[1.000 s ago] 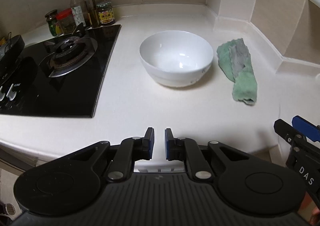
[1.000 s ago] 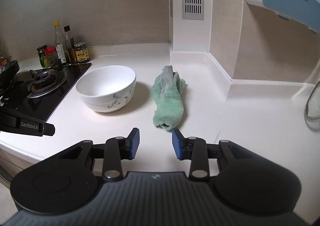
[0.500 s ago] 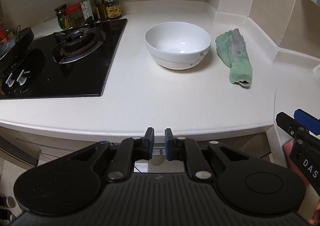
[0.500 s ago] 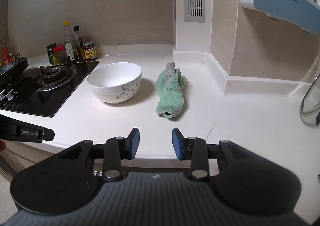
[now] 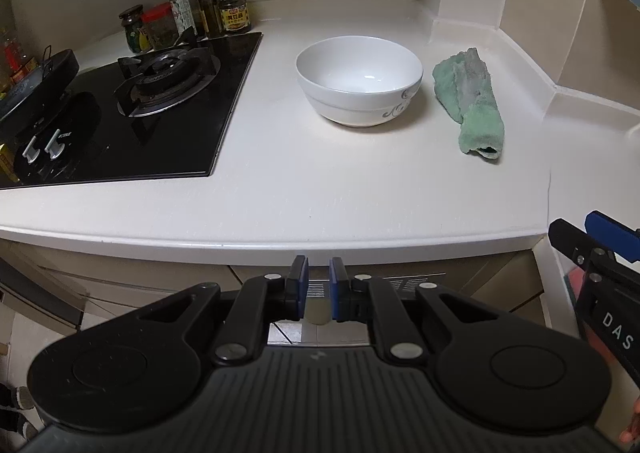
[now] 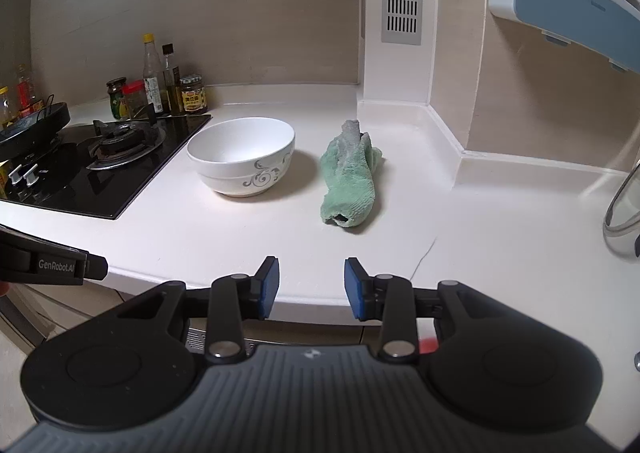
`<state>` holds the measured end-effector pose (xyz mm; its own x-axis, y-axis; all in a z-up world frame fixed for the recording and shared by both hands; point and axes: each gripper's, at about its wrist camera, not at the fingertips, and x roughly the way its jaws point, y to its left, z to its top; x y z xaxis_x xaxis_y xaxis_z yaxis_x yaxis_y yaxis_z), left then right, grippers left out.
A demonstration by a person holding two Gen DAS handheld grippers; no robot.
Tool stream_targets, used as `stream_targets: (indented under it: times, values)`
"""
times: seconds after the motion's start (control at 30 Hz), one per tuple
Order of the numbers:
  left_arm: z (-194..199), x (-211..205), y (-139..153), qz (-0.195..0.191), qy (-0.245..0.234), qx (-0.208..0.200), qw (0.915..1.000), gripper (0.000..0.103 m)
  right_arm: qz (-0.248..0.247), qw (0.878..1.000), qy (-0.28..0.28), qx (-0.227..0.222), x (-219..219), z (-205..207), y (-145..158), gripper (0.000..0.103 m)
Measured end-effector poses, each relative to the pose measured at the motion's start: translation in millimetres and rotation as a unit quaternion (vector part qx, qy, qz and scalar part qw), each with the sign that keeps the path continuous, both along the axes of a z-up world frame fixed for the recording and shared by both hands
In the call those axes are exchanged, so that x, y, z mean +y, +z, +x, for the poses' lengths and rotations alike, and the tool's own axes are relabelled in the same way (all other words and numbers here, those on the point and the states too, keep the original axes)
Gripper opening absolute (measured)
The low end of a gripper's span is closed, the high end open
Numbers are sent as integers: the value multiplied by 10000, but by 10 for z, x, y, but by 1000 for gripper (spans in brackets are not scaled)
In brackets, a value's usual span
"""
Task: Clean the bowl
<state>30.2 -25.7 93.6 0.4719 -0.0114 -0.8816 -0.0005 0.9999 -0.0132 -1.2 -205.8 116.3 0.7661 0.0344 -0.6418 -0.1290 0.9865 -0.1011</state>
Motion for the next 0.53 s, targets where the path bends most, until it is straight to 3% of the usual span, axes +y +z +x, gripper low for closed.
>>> stream_targets:
  times: [0.53]
  values:
    - [6,-95,-42,-24,-11,88,10000,11,-56,9999,68,143,23,13,-81,31]
